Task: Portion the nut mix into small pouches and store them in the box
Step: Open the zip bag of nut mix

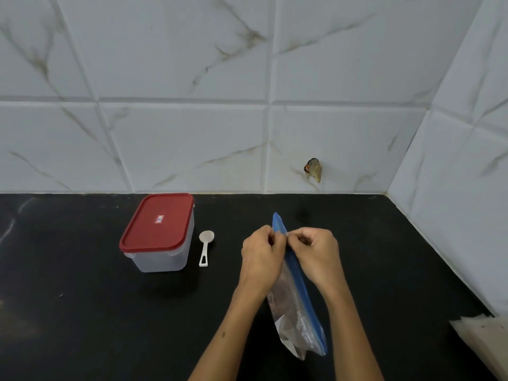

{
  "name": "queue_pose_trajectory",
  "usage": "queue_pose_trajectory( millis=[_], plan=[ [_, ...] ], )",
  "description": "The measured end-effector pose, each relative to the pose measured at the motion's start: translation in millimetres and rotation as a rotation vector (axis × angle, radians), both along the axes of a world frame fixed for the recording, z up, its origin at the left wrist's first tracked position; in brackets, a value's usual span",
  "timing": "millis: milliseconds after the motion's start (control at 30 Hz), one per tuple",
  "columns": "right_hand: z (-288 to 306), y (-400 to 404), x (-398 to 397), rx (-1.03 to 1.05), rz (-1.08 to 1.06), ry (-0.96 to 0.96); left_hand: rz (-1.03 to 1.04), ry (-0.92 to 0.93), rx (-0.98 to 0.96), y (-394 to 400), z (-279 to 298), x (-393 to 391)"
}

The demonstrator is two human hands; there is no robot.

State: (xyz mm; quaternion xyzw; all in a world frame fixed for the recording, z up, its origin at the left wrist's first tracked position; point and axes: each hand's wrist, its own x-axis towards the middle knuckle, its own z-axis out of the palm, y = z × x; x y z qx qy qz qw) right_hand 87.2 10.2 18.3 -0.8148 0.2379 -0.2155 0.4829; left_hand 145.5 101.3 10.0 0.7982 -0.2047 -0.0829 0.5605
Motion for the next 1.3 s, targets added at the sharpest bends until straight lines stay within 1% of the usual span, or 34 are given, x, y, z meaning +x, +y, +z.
queue_pose_trajectory(
  millis=[67,133,233,300,400,467,567,600,667,733,767,833,1000,1067,1100,1167,1300],
  plan=[
    [1,2,0,-0.077,-0.017,0.019,0.015,-0.02,0.044,0,1,0],
    [2,5,0,-0.109,-0.031,0.024,0.037,-0.04,0.095,-2,1,2],
    [5,6,1,-0.214,-0.107,0.088,0.093,-0.124,0.193,-4,-1,-1],
    [6,6,-1,-0.24,-0.139,0.099,0.104,-0.156,0.181,-4,-4,-3],
    [6,4,-2,-0.216,-0.08,0.086,0.087,-0.079,0.087,-3,-6,-2],
    [7,2,-3,-0.149,-0.036,0.088,0.075,-0.03,0.044,-2,-7,1],
    [11,0,-7,0.163,0.068,0.067,0.033,0.093,-0.007,2,-2,-2],
    [13,-1,-10,0.235,0.112,0.068,0.018,0.136,-0.023,4,0,-3],
    [15,-4,-16,0.321,0.192,0.072,-0.023,0.227,-0.064,8,2,-4],
    [17,-5,-21,0.356,0.232,0.081,-0.061,0.306,-0.093,12,1,-7],
    [17,-4,-23,0.343,0.222,0.082,-0.067,0.324,-0.094,14,1,-10],
    [14,-2,-23,0.262,0.138,0.067,-0.043,0.314,-0.086,15,-2,-14],
    [9,6,-23,0.03,-0.147,0.014,0.112,0.077,0.064,16,-1,-17],
    [10,4,-27,-0.077,-0.229,-0.031,0.148,0.035,0.074,19,1,-19],
    [10,3,-28,-0.097,-0.238,-0.042,0.162,0.032,0.066,20,1,-19],
    [10,1,-31,-0.095,-0.188,-0.012,0.158,0.047,0.058,21,4,-23],
    [13,1,-33,0.04,-0.051,0.037,0.084,0.09,0.107,18,9,-32]
  ],
)
